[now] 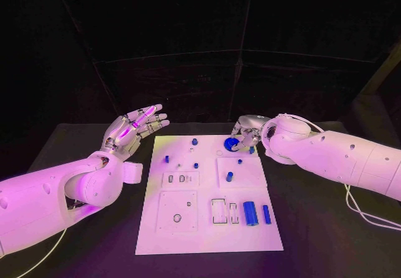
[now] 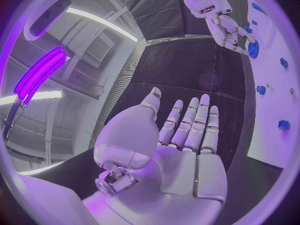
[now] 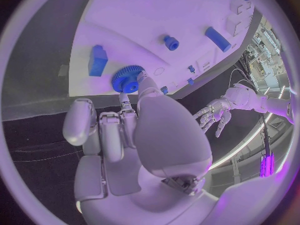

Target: Assemble the parts on the task board

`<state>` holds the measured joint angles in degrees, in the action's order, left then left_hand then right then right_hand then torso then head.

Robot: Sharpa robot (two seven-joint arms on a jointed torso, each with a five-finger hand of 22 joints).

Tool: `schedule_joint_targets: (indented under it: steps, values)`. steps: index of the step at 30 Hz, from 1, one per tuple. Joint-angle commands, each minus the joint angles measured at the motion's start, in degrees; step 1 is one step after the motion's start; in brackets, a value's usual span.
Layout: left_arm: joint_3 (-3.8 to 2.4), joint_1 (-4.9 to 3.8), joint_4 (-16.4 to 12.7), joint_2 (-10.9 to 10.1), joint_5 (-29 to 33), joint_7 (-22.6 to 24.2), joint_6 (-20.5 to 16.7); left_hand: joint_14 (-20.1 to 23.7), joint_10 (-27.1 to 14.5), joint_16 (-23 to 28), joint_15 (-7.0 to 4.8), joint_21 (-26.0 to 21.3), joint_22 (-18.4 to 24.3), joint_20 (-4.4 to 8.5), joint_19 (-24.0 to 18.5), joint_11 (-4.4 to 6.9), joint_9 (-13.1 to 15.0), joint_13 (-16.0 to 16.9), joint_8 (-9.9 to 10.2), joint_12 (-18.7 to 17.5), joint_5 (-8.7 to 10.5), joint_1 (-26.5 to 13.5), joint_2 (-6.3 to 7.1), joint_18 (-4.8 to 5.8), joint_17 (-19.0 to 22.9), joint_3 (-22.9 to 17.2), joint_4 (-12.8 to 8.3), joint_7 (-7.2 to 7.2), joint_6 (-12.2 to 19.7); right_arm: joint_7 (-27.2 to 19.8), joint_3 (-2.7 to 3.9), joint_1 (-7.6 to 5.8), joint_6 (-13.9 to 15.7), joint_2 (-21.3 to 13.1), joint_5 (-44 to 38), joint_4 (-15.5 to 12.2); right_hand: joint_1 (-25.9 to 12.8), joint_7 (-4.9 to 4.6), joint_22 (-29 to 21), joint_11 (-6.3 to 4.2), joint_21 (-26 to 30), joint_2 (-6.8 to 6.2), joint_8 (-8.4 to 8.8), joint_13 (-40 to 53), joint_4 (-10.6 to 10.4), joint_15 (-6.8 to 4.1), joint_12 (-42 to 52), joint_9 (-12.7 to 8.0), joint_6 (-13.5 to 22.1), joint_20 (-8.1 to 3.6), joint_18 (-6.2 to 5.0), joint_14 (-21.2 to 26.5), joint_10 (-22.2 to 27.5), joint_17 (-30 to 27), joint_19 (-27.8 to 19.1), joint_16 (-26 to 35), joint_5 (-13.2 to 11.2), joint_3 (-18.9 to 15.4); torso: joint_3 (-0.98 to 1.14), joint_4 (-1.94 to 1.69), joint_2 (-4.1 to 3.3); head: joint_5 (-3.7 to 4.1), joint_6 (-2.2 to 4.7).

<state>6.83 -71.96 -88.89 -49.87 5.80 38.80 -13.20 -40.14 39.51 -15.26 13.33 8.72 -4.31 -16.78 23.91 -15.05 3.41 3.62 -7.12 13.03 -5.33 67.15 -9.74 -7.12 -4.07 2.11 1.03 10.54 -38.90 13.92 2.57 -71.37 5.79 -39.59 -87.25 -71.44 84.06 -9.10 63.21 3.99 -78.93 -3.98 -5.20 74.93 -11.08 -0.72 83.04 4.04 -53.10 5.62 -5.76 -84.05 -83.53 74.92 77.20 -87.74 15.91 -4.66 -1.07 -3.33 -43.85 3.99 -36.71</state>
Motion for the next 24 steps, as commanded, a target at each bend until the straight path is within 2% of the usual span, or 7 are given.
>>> schedule_joint_targets:
  steps: [1, 3, 6, 10, 19, 24]
  values:
    - [-0.05, -0.08, 0.00, 0.07, -0.34, 0.62, 0.79, 0.24, -0.33, 0.28, -0.06, 0.18, -0.07, 0.01, 0.24, 0.20, -0.05, -0.06, 0.25, -0.20, -0.02, -0.56, -0.03, -0.34, 0.05, -0.33, -0.10, 6.57, 0.39, 0.01, 0.03, -0.08, -1.11, 0.10, -0.54, 0.05, 0.52, 0.15, 0.26, -0.08, -0.26, 0.35, -0.29, 8.53, 0.54, 0.30, 0.40, 0.08, -0.63, 0.05, 0.66, -5.01, -2.20, 10.27, 0.49, -0.26, 0.69, 0.16, 0.00, 0.00, -0.01, 0.01, -0.03]
    - [-0.05, -0.08, 0.02, 0.07, -0.34, 0.62, 0.80, 0.24, -0.33, 0.28, -0.06, 0.18, -0.07, 0.01, 0.24, 0.20, -0.05, -0.06, 0.25, -0.20, -0.02, -0.56, -0.03, -0.34, 0.05, -0.33, -0.10, 6.57, 0.39, -0.02, 0.03, -0.08, -1.01, 0.13, -0.57, 0.08, 1.13, 0.22, 0.41, -0.16, -0.35, 1.01, -0.52, 8.62, 1.08, 0.24, 0.45, 0.12, -1.13, 0.01, 0.68, -5.01, -2.22, 10.28, 0.53, -0.27, 0.31, 0.59, 0.00, 0.01, -0.01, 0.00, -0.02]
    - [-0.05, -0.07, 0.05, 0.09, -0.34, 0.61, 0.83, 0.24, -0.33, 0.28, -0.06, 0.18, -0.07, 0.01, 0.24, 0.20, -0.05, -0.06, 0.25, -0.20, -0.02, -0.56, -0.03, -0.34, 0.05, -0.33, -0.10, 6.57, 0.39, -0.06, 0.03, -0.07, -0.40, 0.23, -0.66, 0.16, 2.74, 0.33, 0.44, -0.33, -0.40, 2.60, -0.98, 8.74, 2.31, 0.10, 0.48, 0.18, -2.33, -0.14, 0.67, -4.99, -2.23, 10.23, 0.49, -0.26, -2.24, 2.40, -0.01, 0.00, -0.02, 0.02, -0.03]
    - [-0.05, -0.07, 0.07, 0.10, -0.34, 0.55, 0.85, 0.23, -0.33, 0.30, -0.06, 0.20, -0.07, 0.01, 0.29, 0.20, -0.05, -0.06, 0.25, -0.21, -0.02, -0.58, -0.04, -0.34, 0.05, -0.34, -0.10, 6.57, 0.38, 0.05, 0.02, -0.04, 0.19, 0.40, -1.03, 0.22, 3.55, 0.61, 0.62, -0.56, -0.50, 3.73, -1.36, 8.88, 3.10, -0.08, 0.54, 0.18, -3.60, -0.27, 0.70, -5.00, -2.29, 10.30, 0.52, -0.30, -3.20, 4.19, 0.00, -0.04, -0.04, 0.02, -0.02]
    - [-0.05, -0.07, 0.08, 0.10, -0.34, 0.38, 0.94, 0.23, -0.33, 0.30, -0.06, 0.20, -0.07, 0.01, 0.30, 0.20, -0.05, -0.06, 0.25, -0.21, -0.02, -0.59, -0.04, -0.34, 0.05, -0.34, -0.10, 6.57, 0.38, 1.04, 0.01, 0.02, 1.91, 0.94, -2.30, 0.18, 2.66, 1.10, 0.92, -0.96, -0.66, 4.58, -1.64, 9.03, 3.10, -0.40, 0.61, 0.10, -5.20, -0.54, 0.75, -5.02, -2.40, 10.42, 0.62, -0.35, -3.62, 6.16, -0.01, -0.03, -0.03, -0.08, -0.17]
    - [-0.05, -0.07, 0.07, 0.07, -0.34, 0.28, 1.02, 0.23, -0.33, 0.30, -0.06, 0.20, -0.07, 0.01, 0.30, 0.20, -0.05, -0.06, 0.25, -0.21, -0.02, -0.59, -0.04, -0.34, 0.05, -0.34, -0.10, 6.57, 0.38, 1.33, 0.01, 0.07, 4.26, 0.90, -3.11, -0.81, 2.33, 1.37, 1.27, -1.22, -0.82, 4.57, -1.72, 9.19, 3.28, -0.62, 0.73, 0.05, -5.96, -0.74, 0.81, -5.03, -2.52, 10.45, 0.78, -0.37, -2.98, 7.16, -0.01, -0.06, 0.03, -0.12, -0.28]
